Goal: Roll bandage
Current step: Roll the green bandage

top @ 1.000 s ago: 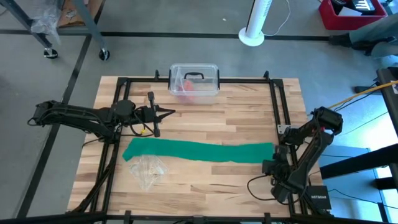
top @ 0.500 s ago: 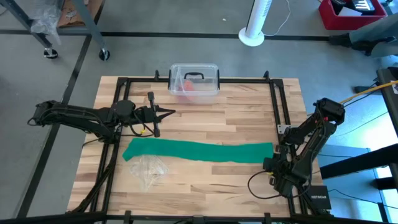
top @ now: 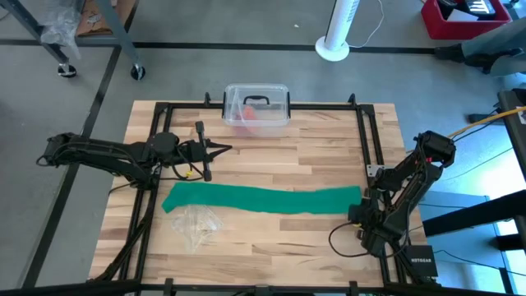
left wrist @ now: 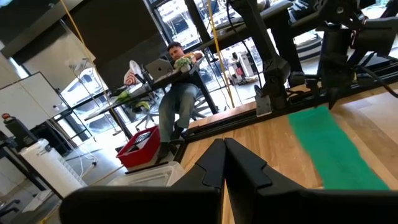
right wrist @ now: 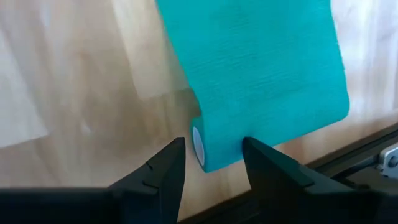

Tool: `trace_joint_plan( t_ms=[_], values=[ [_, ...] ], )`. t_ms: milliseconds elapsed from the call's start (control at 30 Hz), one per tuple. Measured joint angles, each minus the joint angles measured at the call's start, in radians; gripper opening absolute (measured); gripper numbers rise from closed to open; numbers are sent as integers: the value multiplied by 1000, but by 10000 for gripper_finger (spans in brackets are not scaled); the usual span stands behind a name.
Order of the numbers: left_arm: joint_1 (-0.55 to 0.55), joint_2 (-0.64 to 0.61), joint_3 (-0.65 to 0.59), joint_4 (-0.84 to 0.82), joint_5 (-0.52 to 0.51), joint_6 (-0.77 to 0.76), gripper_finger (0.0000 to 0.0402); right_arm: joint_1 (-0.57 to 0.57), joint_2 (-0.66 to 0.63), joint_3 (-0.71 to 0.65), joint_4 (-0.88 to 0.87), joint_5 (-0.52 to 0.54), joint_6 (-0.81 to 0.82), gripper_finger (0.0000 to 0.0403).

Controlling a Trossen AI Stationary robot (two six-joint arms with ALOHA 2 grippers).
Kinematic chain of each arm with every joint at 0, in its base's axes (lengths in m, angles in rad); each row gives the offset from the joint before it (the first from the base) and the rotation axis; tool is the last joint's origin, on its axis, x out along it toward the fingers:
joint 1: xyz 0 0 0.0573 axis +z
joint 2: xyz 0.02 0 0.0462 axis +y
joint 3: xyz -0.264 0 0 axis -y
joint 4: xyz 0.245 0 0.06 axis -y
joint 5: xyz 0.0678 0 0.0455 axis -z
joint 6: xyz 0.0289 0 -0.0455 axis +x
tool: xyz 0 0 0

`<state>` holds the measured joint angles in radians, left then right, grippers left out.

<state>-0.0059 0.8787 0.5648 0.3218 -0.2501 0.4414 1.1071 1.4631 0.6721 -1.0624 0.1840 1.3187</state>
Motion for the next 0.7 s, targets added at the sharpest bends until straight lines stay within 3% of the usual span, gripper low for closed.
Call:
trace_joint_plan(
  t_ms=[200, 500, 700],
  values=[
    [0, 0, 0, 0, 0, 0, 1, -1, 0, -17, -8, 9, 28, 151],
    [0, 0, 0, 0, 0, 0, 1, -1, 0, -49, -1, 34, 46, 18],
    [0, 0, 0, 0, 0, -1, 1, -1, 0, -44, -16, 23, 96, 11]
  ],
)
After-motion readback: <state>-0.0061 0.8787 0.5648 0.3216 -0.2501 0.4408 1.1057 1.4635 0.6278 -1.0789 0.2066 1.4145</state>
